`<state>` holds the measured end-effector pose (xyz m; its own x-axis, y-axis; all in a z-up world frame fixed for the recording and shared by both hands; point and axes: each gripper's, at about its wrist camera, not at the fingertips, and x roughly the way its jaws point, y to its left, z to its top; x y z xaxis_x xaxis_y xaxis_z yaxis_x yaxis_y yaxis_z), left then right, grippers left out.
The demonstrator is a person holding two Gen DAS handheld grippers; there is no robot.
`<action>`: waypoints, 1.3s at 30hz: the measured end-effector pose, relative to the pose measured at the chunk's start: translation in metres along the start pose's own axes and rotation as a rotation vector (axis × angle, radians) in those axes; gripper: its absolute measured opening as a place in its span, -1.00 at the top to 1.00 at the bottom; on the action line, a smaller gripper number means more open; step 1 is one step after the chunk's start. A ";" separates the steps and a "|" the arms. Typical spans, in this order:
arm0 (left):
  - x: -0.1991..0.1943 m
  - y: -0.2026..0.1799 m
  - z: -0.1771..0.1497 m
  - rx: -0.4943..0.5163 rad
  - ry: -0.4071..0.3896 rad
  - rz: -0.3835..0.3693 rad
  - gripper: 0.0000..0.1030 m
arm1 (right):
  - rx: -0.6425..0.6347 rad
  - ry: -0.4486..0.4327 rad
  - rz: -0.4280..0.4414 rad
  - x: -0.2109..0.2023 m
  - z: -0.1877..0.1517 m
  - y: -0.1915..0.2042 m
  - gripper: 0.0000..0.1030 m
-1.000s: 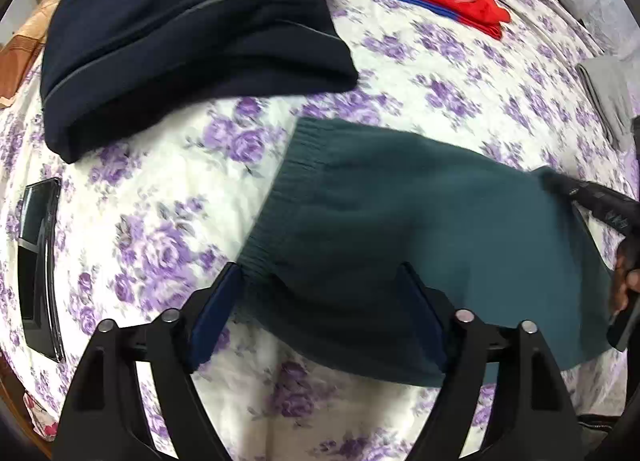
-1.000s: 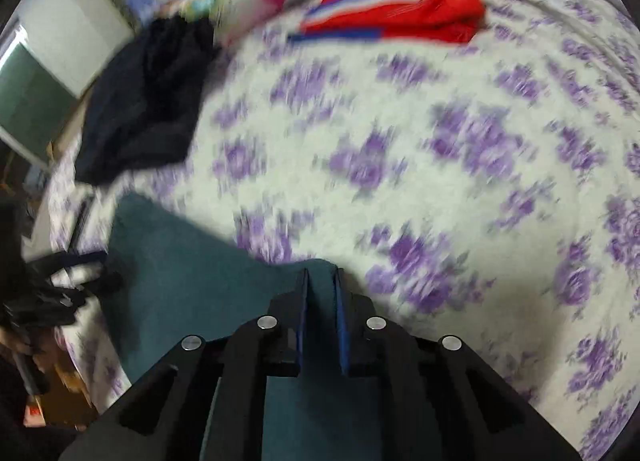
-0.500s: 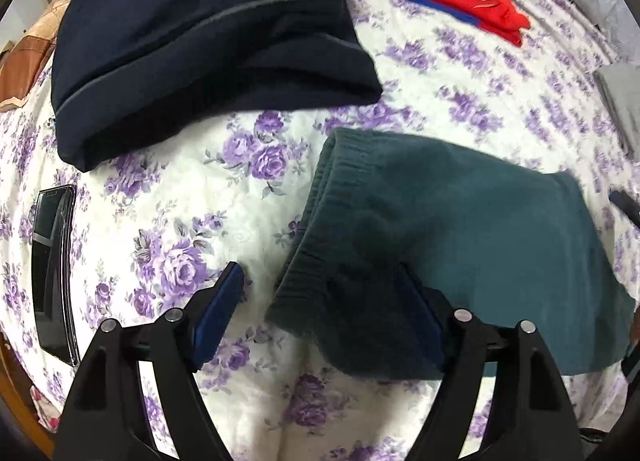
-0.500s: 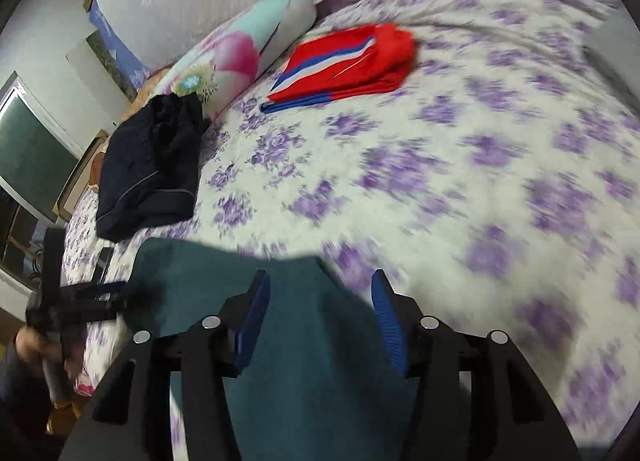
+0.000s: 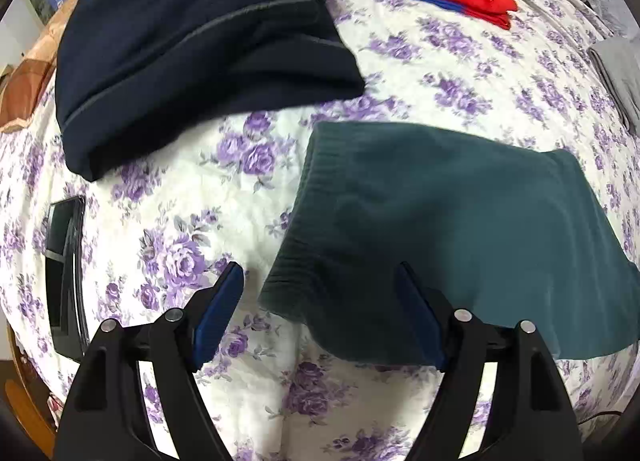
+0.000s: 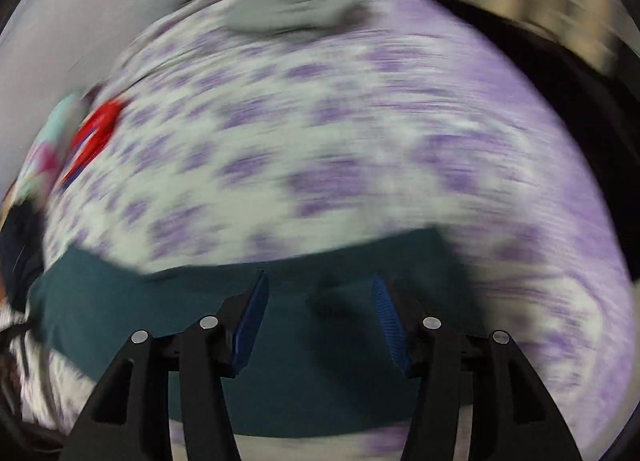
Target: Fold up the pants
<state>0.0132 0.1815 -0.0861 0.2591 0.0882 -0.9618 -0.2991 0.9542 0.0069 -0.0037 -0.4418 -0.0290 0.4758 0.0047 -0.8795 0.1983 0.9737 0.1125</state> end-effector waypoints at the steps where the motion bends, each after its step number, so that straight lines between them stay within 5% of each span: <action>1: -0.002 -0.002 0.000 0.002 -0.005 -0.003 -0.45 | 0.039 -0.015 -0.030 0.000 0.000 -0.019 -0.06; 9: -0.014 -0.019 -0.003 0.043 -0.013 0.000 -0.46 | 0.057 -0.002 -0.076 0.022 0.006 -0.053 -0.04; 16: 0.001 -0.023 -0.005 0.043 0.029 0.039 -0.46 | 0.068 0.009 -0.089 0.027 0.005 -0.057 0.81; 21: 0.016 -0.027 -0.005 0.048 0.058 0.095 -0.47 | 0.049 -0.072 -0.075 0.009 0.012 -0.054 0.86; 26: 0.018 -0.025 -0.001 0.041 0.067 0.105 -0.48 | 0.032 -0.128 -0.083 0.002 0.028 -0.047 0.86; 32: 0.022 -0.010 0.001 -0.011 0.081 0.092 -0.52 | 0.052 -0.083 -0.118 0.028 0.029 -0.053 0.83; 35: 0.020 -0.001 0.001 -0.028 0.087 0.072 -0.52 | 0.067 -0.020 -0.210 0.050 0.024 -0.059 0.23; 39: 0.007 0.010 0.000 -0.033 0.059 0.054 -0.49 | 0.124 -0.093 -0.177 0.023 0.021 -0.059 0.14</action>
<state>0.0119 0.1921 -0.0924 0.1876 0.1213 -0.9747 -0.3417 0.9384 0.0510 0.0130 -0.5042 -0.0459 0.5001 -0.1903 -0.8448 0.3870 0.9218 0.0215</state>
